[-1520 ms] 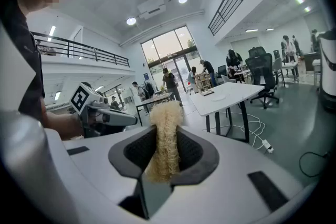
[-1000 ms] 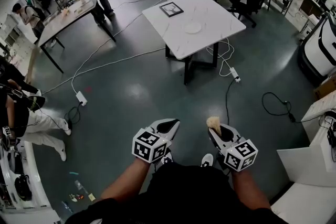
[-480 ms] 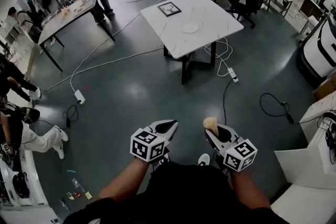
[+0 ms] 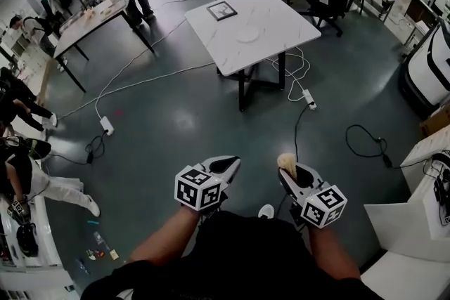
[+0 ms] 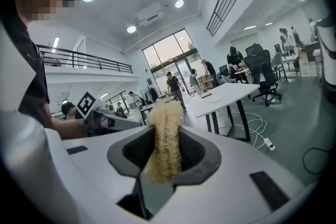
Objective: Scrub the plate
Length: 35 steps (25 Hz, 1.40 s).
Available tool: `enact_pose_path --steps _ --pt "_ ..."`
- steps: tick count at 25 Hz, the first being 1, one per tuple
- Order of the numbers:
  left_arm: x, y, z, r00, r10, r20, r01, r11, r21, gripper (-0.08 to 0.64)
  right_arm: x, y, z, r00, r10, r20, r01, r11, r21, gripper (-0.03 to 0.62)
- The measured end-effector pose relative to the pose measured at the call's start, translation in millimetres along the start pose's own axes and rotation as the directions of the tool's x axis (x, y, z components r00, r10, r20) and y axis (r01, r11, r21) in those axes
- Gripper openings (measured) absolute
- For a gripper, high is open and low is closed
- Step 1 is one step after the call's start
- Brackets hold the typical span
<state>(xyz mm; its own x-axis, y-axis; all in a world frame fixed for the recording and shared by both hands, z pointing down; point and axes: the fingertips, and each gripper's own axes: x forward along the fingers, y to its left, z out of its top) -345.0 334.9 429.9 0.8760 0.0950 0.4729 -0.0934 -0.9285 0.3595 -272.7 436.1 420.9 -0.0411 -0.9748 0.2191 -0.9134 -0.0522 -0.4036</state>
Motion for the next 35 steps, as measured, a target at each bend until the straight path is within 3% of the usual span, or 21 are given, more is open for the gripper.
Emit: enact_pose_path --steps 12,24,30,35 --pt "29.7 -32.1 -5.4 0.996 0.087 -0.02 -0.086 0.996 0.026 0.008 -48.4 -43.0 -6.6 1.0 0.012 -0.006 -0.012 1.0 0.028 0.126" --pt "75.5 -40.6 -11.3 0.994 0.039 -0.105 -0.034 0.998 0.046 0.008 -40.9 -80.5 -7.4 0.999 -0.037 0.016 0.035 0.994 0.108 0.127" --pt "119.5 -31.7 30.6 0.996 -0.015 -0.091 0.021 0.997 0.072 0.008 -28.9 -112.7 2.5 0.997 -0.07 -0.031 0.073 0.992 0.106 0.127" --pt "146.9 -2.5 77.5 0.997 -0.042 -0.061 0.048 0.994 0.102 0.008 15.6 -132.2 33.2 0.997 -0.054 -0.059 0.057 0.996 0.062 0.129"
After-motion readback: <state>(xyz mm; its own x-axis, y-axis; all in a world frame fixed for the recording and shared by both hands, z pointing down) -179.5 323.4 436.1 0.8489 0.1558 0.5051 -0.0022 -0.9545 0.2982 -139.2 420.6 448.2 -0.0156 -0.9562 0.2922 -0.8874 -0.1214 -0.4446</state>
